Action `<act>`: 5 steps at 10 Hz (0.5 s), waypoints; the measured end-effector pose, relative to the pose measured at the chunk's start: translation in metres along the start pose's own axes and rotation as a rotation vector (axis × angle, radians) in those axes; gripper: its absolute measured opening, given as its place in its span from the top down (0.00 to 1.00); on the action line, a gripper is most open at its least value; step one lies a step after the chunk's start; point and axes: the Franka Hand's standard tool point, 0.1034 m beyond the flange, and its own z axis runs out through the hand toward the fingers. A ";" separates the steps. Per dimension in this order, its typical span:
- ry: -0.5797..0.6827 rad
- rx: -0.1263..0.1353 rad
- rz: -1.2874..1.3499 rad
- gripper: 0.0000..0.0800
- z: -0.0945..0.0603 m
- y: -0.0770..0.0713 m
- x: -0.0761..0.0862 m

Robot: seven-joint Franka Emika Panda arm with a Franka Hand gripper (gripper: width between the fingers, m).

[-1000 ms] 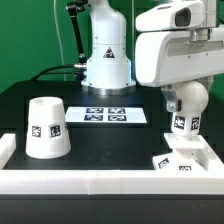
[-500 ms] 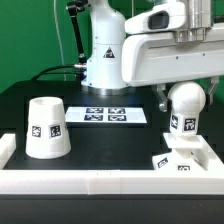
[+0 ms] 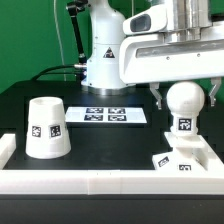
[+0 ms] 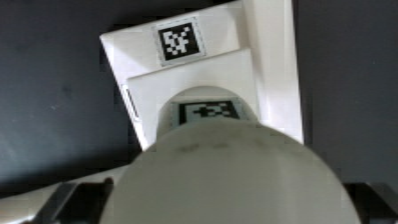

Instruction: Assemble lamp

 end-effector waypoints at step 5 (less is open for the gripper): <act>-0.008 0.004 0.451 0.28 0.001 0.000 -0.002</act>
Offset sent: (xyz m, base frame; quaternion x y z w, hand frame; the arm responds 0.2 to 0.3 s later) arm -0.0062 -0.0058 -0.0026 -0.0198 0.0187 0.2860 0.9578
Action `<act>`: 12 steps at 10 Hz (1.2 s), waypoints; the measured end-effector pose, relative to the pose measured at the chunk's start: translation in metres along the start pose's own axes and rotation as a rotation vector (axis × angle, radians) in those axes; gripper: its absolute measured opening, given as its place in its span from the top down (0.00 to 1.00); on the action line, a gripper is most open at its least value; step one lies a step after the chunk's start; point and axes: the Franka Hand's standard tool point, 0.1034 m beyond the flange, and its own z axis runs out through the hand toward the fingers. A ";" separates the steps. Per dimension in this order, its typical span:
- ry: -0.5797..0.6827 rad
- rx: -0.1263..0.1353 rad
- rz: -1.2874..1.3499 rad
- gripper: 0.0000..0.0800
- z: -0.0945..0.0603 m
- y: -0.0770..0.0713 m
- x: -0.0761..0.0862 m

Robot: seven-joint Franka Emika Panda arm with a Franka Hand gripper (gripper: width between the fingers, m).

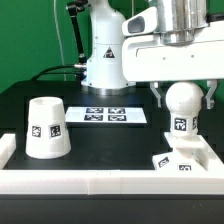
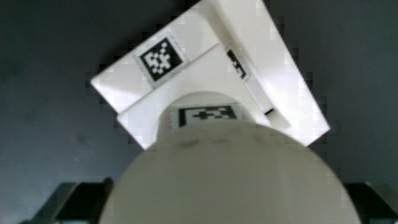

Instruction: Assemble lamp

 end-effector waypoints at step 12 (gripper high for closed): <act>-0.061 0.023 0.465 0.13 0.000 0.001 -0.001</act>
Offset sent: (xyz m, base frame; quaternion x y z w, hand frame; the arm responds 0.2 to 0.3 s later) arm 0.0011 -0.0091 0.0010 -0.0068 -0.0357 0.2352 0.9713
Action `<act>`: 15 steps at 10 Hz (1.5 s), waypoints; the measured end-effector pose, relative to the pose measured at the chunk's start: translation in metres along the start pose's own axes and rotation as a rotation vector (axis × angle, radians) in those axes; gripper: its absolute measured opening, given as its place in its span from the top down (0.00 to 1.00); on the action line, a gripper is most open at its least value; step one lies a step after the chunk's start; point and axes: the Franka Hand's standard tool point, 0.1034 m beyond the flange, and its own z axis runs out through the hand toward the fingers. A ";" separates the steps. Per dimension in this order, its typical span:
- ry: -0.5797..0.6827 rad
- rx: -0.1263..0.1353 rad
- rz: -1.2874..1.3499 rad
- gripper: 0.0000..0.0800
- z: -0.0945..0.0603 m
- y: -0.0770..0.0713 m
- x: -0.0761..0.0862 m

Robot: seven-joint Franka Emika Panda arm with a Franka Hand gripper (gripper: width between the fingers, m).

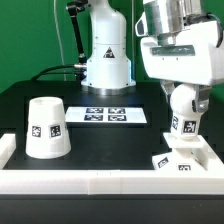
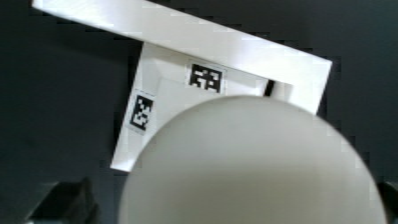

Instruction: Assemble lamp

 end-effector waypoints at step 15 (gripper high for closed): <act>0.043 -0.124 -1.533 0.13 0.003 -0.001 -0.003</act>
Offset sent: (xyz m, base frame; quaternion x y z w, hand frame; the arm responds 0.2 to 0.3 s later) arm -0.0039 0.0020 0.0022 -0.0311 0.0270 -0.2456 0.9685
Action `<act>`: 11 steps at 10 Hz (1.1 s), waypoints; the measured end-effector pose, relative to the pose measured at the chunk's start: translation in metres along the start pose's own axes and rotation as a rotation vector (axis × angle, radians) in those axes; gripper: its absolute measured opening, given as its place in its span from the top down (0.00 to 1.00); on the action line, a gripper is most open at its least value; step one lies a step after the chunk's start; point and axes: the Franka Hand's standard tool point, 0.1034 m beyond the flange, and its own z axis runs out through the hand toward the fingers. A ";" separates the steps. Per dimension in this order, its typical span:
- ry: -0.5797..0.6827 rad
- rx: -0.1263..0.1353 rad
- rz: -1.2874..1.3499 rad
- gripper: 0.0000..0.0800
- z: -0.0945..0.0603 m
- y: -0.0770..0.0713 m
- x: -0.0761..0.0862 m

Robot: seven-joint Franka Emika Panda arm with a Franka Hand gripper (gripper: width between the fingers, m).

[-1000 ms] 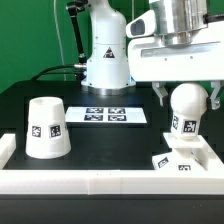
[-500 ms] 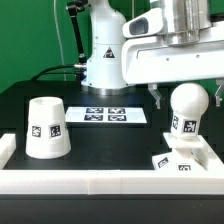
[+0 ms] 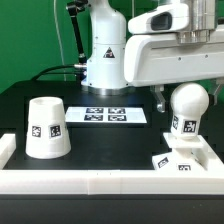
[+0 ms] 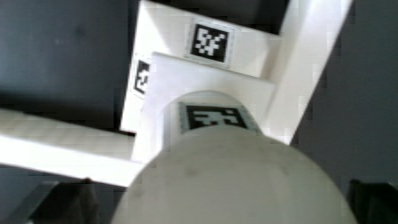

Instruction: Assemble lamp

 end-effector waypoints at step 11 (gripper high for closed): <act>-0.007 -0.023 -0.563 0.13 -0.001 0.002 0.004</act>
Offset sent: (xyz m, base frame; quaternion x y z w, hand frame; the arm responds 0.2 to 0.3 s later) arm 0.0060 0.0096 0.0027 -0.0021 -0.0068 -0.1568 0.9876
